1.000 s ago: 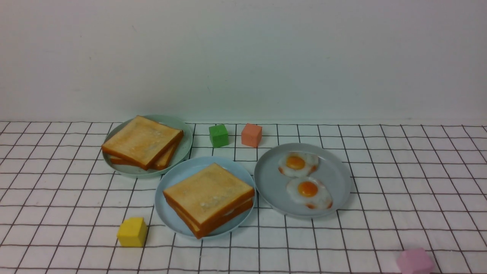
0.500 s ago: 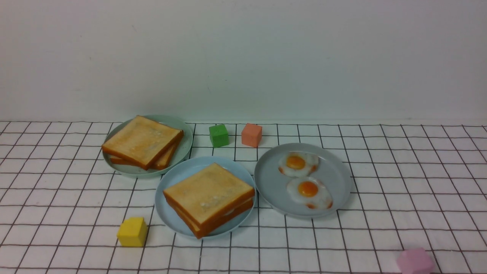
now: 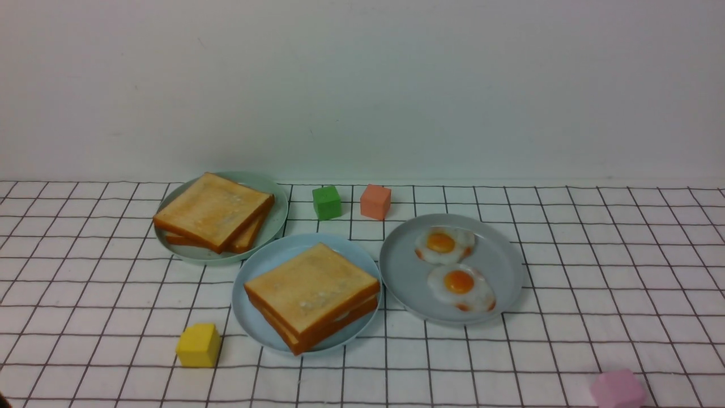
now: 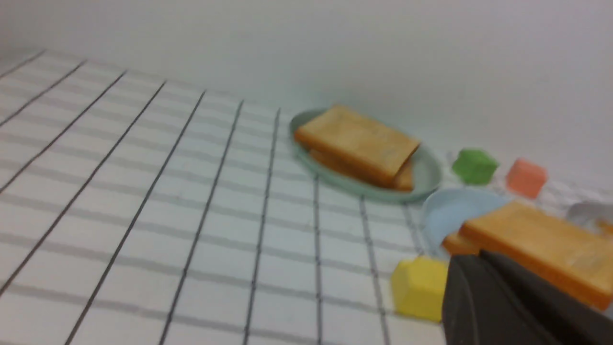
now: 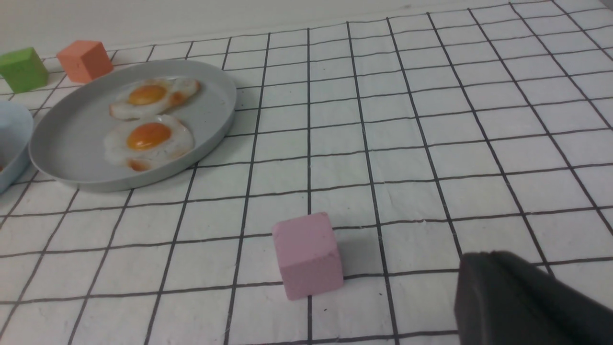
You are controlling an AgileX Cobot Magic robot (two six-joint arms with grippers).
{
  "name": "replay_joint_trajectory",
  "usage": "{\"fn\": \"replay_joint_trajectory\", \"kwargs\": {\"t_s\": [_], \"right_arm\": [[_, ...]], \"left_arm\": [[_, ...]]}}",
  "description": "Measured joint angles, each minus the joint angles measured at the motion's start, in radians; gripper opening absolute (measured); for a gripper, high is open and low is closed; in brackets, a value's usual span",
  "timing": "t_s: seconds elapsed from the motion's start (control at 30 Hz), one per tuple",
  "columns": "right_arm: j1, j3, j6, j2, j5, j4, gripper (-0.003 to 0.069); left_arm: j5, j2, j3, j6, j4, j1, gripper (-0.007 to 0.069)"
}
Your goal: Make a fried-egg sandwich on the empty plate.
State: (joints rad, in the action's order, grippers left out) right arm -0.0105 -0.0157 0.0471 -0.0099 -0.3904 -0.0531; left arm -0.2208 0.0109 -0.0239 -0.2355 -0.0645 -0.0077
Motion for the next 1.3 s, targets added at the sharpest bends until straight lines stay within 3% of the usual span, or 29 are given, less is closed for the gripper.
{"fn": "replay_joint_trajectory", "kwargs": {"t_s": [0.17,1.3], "right_arm": [[0.0,0.0,0.0,0.0,0.0,0.0,0.0015],[0.0,0.0,0.0,0.0,0.0,0.0,0.0064]], "left_arm": [[-0.162,0.0,-0.008,-0.007,0.006,0.046,-0.0013],[-0.166,0.0,-0.008,-0.007,0.007,0.047,-0.0013]]}}
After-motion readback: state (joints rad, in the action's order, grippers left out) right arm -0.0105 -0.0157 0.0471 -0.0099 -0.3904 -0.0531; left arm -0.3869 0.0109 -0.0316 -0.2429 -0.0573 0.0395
